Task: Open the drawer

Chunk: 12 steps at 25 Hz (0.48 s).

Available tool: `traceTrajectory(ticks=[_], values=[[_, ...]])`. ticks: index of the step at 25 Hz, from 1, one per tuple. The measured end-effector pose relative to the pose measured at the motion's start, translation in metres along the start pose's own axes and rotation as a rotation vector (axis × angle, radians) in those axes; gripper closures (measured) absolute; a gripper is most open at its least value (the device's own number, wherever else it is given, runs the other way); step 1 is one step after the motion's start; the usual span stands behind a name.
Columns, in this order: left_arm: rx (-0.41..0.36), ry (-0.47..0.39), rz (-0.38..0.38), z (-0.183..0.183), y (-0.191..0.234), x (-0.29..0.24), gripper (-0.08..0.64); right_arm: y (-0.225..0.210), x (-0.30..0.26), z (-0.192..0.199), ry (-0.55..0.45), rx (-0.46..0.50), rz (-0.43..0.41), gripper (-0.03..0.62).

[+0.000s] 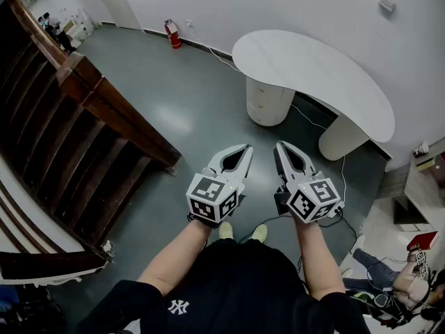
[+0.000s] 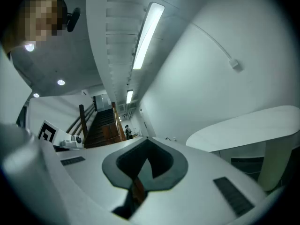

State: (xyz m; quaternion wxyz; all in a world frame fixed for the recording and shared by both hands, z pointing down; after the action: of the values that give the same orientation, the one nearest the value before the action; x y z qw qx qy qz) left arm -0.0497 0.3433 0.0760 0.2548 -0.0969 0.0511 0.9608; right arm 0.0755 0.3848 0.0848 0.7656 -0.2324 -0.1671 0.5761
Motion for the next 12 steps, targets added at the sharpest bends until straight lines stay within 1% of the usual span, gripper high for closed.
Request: traceTrajectory(ticks=[12], values=[[-0.009, 0.013, -0.003, 0.002, -0.017, -0.010, 0.551, -0.011, 0.011, -0.003, 0.007, 0.005, -0.011, 0.578]])
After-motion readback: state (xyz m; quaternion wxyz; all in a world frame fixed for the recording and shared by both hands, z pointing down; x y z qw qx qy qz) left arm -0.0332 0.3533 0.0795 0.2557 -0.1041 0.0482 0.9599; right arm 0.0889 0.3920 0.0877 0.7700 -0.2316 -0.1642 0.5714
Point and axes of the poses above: the fingertips, and each gripper's own axes: x backward along the fingers, y to its left, z out of its underside, the point moved 5 cm from there along x, backward along the fingers, and after that the axes turned 8 degrees about -x, right-handed, at the moved point
